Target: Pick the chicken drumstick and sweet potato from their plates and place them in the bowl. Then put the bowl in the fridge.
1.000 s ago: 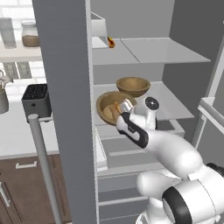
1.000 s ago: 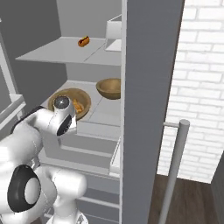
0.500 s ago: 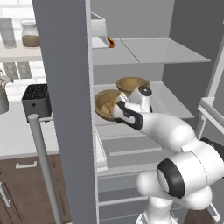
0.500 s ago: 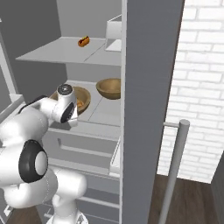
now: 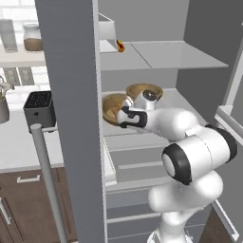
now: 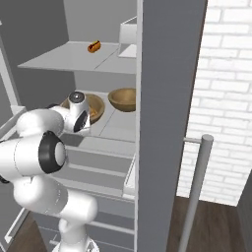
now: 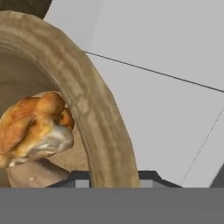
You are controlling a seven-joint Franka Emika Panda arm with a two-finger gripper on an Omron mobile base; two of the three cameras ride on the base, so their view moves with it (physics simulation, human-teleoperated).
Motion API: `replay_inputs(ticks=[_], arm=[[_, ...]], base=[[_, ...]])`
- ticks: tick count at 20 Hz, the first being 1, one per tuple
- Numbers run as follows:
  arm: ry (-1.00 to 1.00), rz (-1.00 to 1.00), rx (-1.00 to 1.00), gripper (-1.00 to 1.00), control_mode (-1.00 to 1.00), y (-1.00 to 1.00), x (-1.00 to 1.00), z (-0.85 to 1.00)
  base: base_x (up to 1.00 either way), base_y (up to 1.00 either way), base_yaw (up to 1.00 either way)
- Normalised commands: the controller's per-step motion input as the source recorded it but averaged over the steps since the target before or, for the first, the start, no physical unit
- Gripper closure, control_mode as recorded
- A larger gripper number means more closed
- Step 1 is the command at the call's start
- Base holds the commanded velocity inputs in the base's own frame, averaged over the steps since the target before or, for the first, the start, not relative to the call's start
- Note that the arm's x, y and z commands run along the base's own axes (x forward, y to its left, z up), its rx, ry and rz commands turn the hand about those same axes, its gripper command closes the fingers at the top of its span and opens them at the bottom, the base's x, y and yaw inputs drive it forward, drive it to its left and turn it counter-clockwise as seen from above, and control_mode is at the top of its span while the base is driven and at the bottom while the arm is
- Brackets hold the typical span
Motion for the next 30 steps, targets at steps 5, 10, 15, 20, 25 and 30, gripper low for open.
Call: replay_inputs(ticks=[5,10,15,20,25,30], arm=[[0.00,-0.03,0.00,-1.00,-1.00,0.06,0.29,0.00],[-0.05,0.00,0.00,-1.00,-1.00,-0.01,-0.12,0.05],[-0.19,0.00,0.02,-1.00,-1.00,-0.07,-0.47,0.48],[-0.33,-0.06,0.05,-1.00,-1.00,-0.32,-0.98,0.80],[-0.24,-0.07,0.10,-1.00,-1.00,-0.60,-1.00,0.99],[-0.20,-0.09,0.13,-1.00,-1.00,-0.72,-1.00,1.00]], base=[[0.00,0.00,0.00],[0.00,0.00,0.00],[0.00,0.00,0.00],[0.00,0.00,0.00],[0.00,0.00,0.00],[0.00,0.00,0.00]])
